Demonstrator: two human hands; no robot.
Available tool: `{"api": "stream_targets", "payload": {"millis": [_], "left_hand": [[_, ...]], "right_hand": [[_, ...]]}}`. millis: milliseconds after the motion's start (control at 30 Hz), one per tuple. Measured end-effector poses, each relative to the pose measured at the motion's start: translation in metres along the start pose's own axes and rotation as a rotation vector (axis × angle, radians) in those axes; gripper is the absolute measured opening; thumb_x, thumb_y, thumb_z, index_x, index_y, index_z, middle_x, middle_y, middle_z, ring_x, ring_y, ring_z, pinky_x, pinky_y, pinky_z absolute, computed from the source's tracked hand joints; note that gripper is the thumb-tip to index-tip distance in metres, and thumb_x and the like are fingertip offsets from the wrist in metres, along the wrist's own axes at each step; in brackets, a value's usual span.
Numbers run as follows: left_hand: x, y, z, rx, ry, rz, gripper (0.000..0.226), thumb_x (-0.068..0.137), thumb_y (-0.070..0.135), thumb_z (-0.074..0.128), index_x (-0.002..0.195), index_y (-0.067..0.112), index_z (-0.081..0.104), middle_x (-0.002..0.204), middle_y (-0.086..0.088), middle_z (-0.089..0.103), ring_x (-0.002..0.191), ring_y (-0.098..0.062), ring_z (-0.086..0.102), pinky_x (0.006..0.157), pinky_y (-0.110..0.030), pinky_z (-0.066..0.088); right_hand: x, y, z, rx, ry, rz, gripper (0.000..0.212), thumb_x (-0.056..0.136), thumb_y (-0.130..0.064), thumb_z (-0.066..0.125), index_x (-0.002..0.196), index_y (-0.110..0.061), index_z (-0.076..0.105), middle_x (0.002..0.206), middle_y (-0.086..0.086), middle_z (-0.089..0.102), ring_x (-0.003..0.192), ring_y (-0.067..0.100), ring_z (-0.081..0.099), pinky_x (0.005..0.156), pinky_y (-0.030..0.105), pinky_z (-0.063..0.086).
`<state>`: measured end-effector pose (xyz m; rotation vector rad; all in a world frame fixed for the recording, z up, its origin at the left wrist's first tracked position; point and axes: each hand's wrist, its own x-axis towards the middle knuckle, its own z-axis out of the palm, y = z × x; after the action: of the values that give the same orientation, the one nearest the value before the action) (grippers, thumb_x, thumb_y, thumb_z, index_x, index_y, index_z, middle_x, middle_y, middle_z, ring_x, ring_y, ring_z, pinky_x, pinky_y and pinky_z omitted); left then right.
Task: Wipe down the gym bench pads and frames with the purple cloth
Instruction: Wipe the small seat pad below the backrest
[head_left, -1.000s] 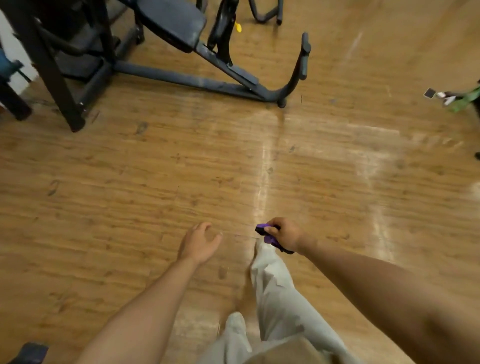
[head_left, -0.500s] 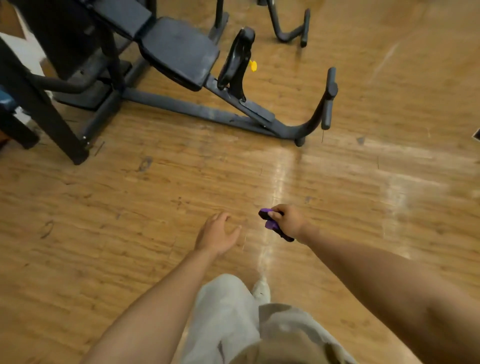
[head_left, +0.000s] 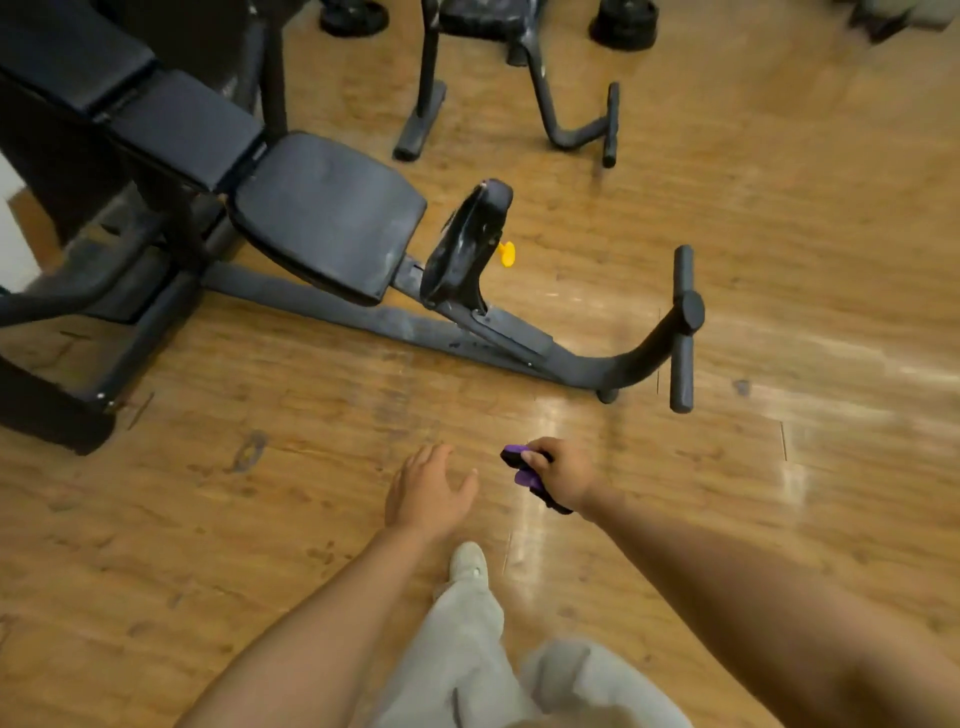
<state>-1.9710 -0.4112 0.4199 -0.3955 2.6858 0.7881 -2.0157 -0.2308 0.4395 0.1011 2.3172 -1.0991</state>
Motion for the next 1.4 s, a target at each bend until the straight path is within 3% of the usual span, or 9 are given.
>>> {"api": "stream_targets", "payload": {"millis": [200, 367, 567, 833, 967, 1033, 1133, 1267, 1400], "left_hand": [[0.11, 0.041, -0.042, -0.078, 0.024, 0.006, 0.047, 0.091, 0.048, 0.052, 0.132, 0.025, 0.049, 0.137, 0.004, 0.049, 0.126, -0.019, 0.044, 0.101, -0.033, 0.04], [0.21, 0.068, -0.061, -0.14, 0.042, -0.026, 0.047, 0.092, 0.049, 0.05, 0.134, 0.028, 0.047, 0.138, 0.005, 0.048, 0.125, -0.018, 0.045, 0.099, -0.034, 0.042], [0.312, 0.111, -0.089, -0.201, 0.139, -0.142, 0.05, 0.094, 0.049, 0.049, 0.138, 0.026, 0.044, 0.142, 0.004, 0.045, 0.129, -0.017, 0.042, 0.1, -0.034, 0.041], [0.419, 0.147, -0.119, -0.335, 0.205, -0.185, 0.047, 0.097, 0.041, 0.046, 0.139, 0.019, 0.044, 0.144, -0.001, 0.045, 0.129, -0.021, 0.044, 0.103, -0.039, 0.042], [0.467, 0.144, -0.118, -0.396, 0.142, -0.21, 0.051, 0.098, 0.042, 0.044, 0.143, 0.019, 0.04, 0.148, -0.002, 0.041, 0.134, -0.021, 0.04, 0.105, -0.037, 0.038], [0.486, 0.141, -0.118, -0.42, 0.093, -0.23, 0.052, 0.099, 0.042, 0.043, 0.145, 0.02, 0.037, 0.151, -0.001, 0.038, 0.136, -0.02, 0.037, 0.105, -0.036, 0.036], [0.511, 0.136, -0.113, -0.441, 0.023, -0.308, 0.053, 0.1, 0.044, 0.04, 0.147, 0.021, 0.033, 0.154, 0.0, 0.033, 0.138, -0.021, 0.035, 0.106, -0.036, 0.035], [0.523, 0.13, -0.097, -0.521, -0.094, -0.335, 0.054, 0.101, 0.041, 0.038, 0.15, 0.022, 0.027, 0.158, 0.0, 0.025, 0.144, -0.02, 0.025, 0.113, -0.037, 0.027], [0.517, 0.127, -0.079, -0.602, -0.171, -0.33, 0.055, 0.102, 0.042, 0.03, 0.153, 0.024, 0.02, 0.161, 0.002, 0.014, 0.147, -0.018, 0.016, 0.117, -0.034, 0.018]], "right_hand": [[0.103, -0.063, -0.05, 0.146, 0.018, -0.001, 0.026, 0.101, -0.011, 0.04, 0.105, 0.003, 0.062, 0.071, 0.01, 0.061, 0.047, 0.007, 0.051, 0.039, 0.013, 0.036], [0.206, -0.102, -0.09, 0.09, 0.018, -0.061, 0.023, 0.1, -0.014, 0.044, 0.107, -0.003, 0.063, 0.063, 0.0, 0.06, 0.043, 0.0, 0.052, 0.044, 0.011, 0.04], [0.32, -0.162, -0.152, -0.033, 0.06, -0.25, 0.022, 0.1, -0.015, 0.043, 0.109, -0.007, 0.062, 0.082, 0.006, 0.061, 0.069, 0.015, 0.053, 0.054, 0.009, 0.036], [0.436, -0.231, -0.196, -0.159, 0.081, -0.323, 0.026, 0.101, -0.018, 0.041, 0.115, -0.006, 0.06, 0.094, 0.013, 0.066, 0.085, 0.025, 0.058, 0.071, 0.029, 0.04], [0.475, -0.252, -0.196, -0.227, -0.01, -0.272, 0.025, 0.102, -0.013, 0.039, 0.115, -0.002, 0.057, 0.086, 0.015, 0.059, 0.059, 0.01, 0.048, 0.046, 0.005, 0.038], [0.495, -0.256, -0.192, -0.27, 0.0, -0.244, 0.027, 0.102, -0.013, 0.038, 0.117, -0.001, 0.056, 0.087, 0.014, 0.061, 0.056, 0.003, 0.048, 0.045, 0.003, 0.038], [0.519, -0.257, -0.179, -0.411, -0.076, -0.162, 0.025, 0.101, -0.015, 0.041, 0.117, -0.006, 0.059, 0.098, 0.005, 0.063, 0.065, 0.013, 0.056, 0.045, 0.004, 0.038], [0.533, -0.243, -0.165, -0.631, -0.254, -0.203, 0.023, 0.096, -0.023, 0.052, 0.116, -0.016, 0.061, 0.114, 0.001, 0.063, 0.097, 0.016, 0.057, 0.076, 0.014, 0.037], [0.536, -0.241, -0.172, -0.756, -0.408, -0.228, 0.04, 0.096, -0.027, 0.05, 0.135, -0.022, 0.05, 0.143, 0.0, 0.044, 0.131, 0.018, 0.041, 0.105, 0.025, 0.03]]}}
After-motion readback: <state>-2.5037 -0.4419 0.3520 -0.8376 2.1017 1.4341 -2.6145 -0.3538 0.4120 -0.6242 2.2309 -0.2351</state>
